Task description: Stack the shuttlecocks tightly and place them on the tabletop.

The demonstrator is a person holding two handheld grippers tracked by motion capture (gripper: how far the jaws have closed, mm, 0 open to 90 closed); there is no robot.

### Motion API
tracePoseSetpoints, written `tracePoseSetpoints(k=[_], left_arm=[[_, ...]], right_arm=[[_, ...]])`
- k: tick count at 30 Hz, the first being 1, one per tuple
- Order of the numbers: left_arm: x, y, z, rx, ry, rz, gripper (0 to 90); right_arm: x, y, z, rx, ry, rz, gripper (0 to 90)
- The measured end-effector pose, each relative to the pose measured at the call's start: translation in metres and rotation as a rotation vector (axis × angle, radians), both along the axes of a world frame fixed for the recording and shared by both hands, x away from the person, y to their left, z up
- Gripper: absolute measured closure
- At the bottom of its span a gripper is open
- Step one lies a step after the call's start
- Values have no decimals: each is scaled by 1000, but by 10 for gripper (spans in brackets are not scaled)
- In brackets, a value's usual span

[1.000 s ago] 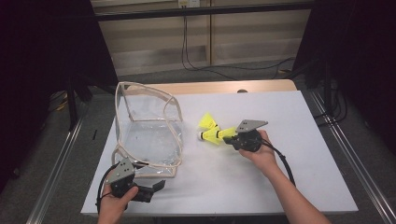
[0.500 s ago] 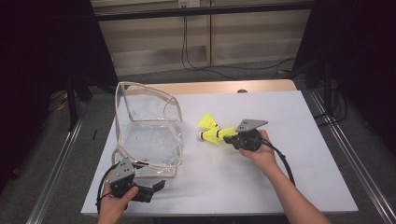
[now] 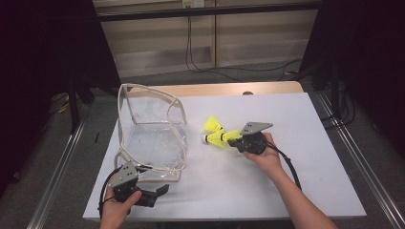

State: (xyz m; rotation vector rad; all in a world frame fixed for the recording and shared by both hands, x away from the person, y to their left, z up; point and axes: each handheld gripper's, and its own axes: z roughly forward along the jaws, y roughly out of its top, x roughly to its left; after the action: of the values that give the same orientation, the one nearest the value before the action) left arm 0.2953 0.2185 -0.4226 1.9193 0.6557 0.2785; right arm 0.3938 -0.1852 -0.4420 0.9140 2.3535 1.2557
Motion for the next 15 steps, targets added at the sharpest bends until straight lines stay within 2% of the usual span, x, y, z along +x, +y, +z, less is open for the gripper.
tracePoseSetpoints(k=[15], left_arm=[[0, 0, 0, -1, 0, 2, 39]], right_arm=[[2, 5, -2, -12, 1, 10, 881]])
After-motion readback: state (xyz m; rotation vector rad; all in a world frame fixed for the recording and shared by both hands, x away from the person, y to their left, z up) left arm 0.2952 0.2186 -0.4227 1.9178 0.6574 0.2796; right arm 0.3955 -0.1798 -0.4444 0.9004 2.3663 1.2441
